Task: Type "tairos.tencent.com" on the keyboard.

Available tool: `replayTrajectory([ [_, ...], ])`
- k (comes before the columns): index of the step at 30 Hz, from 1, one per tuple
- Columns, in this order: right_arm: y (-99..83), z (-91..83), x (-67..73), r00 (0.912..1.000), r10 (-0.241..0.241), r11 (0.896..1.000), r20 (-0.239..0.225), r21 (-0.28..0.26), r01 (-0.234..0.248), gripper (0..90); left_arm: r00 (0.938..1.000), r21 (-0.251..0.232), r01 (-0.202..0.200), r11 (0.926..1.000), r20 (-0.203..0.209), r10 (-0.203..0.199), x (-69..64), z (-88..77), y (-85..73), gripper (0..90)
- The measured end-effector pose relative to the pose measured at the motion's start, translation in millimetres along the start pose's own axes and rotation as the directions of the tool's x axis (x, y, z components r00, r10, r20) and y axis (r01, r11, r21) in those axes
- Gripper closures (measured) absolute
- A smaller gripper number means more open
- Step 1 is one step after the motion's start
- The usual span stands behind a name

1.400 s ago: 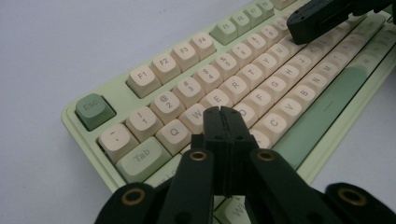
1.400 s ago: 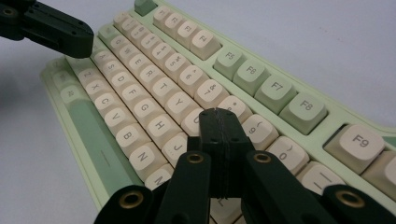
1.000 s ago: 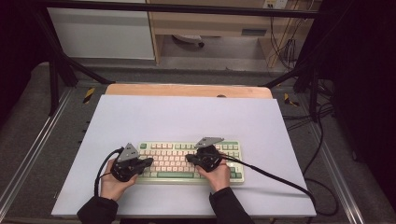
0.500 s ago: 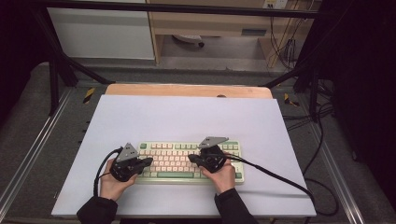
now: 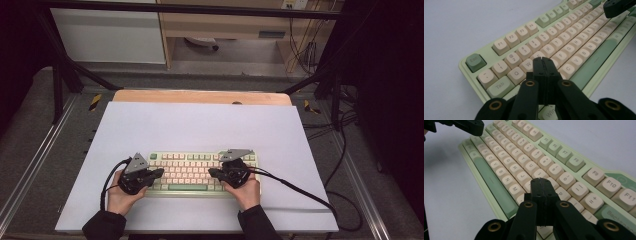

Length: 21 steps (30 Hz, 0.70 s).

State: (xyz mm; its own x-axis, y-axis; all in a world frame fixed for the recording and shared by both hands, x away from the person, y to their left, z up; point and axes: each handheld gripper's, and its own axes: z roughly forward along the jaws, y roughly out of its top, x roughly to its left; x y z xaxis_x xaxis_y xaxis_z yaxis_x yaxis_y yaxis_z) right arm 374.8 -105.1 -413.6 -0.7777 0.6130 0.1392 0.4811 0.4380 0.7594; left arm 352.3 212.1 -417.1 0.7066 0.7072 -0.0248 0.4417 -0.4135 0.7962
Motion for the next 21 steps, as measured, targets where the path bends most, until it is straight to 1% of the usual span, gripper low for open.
replayTrajectory([
  [4, -3.4, -5.9, -2.0, 0.9999, 0.015, 1.0, -0.008, -0.002, -0.015, 90.0, 1.0, 0.0, 0.0, 1.0, -0.003, 0.0, -1.5, 0.0, 2.3, 89.7],
  [11, -12.4, -12.4, -5.1, 0.9997, 0.022, 1.0, -0.009, 0.006, -0.022, 90.0, 1.0, 0.003, -0.002, 1.0, -0.002, 0.002, -5.5, 5.1, 7.8, 89.6],
  [12, -13.2, -14.0, -5.9, 0.9998, 0.017, 1.0, -0.01, 0.007, -0.017, 90.0, 1.0, 0.005, -0.004, 1.0, -0.002, 0.004, -6.1, 5.7, 9.0, 89.7],
  [13, -14.0, -15.4, -5.9, 0.9997, 0.023, 1.0, -0.01, 0.006, -0.023, 90.0, 1.0, 0.004, -0.006, 1.0, -0.002, 0.006, -6.8, 6.6, 10.2, 89.6],
  [21, -22.0, -21.5, -8.5, 0.9996, 0.026, 1.0, -0.01, 0.005, -0.026, 90.0, 0.9999, 0.007, -0.017, 0.9998, -0.003, 0.017, -10.0, 13.7, 21.6, 89.7],
])
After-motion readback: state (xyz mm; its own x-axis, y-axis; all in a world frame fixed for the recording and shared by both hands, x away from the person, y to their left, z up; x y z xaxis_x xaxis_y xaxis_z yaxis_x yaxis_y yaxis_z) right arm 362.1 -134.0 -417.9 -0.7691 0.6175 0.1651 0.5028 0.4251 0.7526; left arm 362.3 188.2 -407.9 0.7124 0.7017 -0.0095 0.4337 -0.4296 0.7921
